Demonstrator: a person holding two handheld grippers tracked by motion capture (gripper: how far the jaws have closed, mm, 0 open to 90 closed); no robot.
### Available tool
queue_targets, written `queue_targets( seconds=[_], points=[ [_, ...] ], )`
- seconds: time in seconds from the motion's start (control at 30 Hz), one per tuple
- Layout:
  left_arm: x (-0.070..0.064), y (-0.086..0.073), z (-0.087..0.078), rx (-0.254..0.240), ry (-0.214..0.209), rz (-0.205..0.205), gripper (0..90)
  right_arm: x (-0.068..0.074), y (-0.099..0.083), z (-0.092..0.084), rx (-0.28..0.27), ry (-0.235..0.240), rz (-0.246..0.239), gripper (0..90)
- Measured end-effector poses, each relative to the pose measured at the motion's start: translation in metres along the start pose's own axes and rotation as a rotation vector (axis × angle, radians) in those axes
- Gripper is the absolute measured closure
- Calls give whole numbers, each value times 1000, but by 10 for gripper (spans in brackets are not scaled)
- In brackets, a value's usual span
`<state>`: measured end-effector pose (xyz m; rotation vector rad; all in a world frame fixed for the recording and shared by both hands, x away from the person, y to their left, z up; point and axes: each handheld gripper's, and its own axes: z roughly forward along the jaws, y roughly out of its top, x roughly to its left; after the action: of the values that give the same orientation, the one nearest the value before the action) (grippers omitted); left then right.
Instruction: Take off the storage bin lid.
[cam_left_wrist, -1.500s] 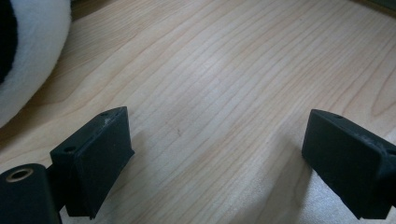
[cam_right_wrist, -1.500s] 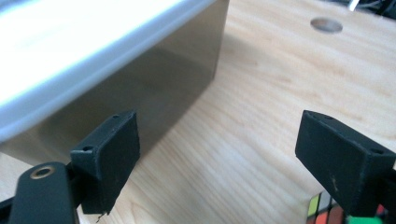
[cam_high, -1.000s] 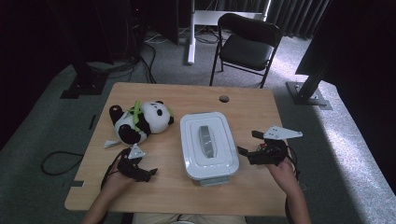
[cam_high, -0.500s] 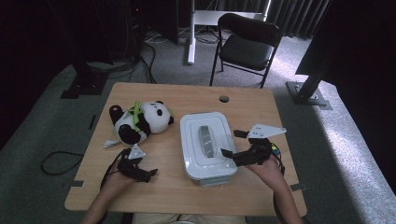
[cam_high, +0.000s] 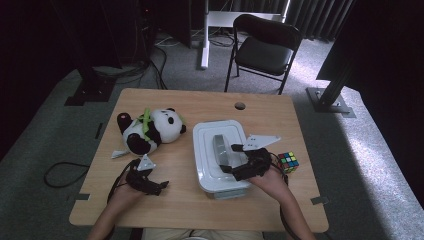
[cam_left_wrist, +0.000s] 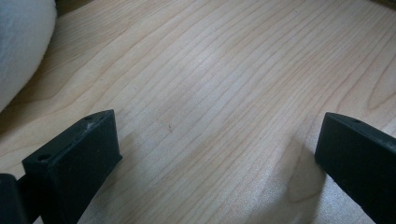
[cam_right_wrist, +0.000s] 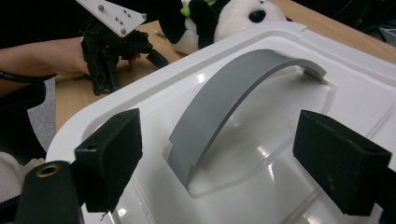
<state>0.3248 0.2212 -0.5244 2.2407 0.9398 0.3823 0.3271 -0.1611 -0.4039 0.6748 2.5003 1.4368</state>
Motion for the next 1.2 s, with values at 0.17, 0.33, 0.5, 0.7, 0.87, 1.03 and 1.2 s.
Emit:
queue_targets(
  seconds=[0.17,0.33,0.5,0.7,0.87,1.03,1.2],
  points=[
    [0,0,0,1,0,0,5,1,1,3,9,0,-18,196],
    [0,0,0,1,0,-1,5,1,0,5,13,-4,-32,245],
    [-1,0,0,0,4,-6,5,2,1,6,18,-20,-29,259],
    [-1,0,0,0,4,-5,5,8,2,3,12,-72,6,302],
    [-2,0,0,0,5,-7,5,17,1,6,24,-138,5,357],
    [-2,0,0,0,5,-6,6,31,4,9,36,-239,-9,395],
    [-2,0,0,-2,6,-6,6,38,7,14,56,-291,29,420]
  ],
)
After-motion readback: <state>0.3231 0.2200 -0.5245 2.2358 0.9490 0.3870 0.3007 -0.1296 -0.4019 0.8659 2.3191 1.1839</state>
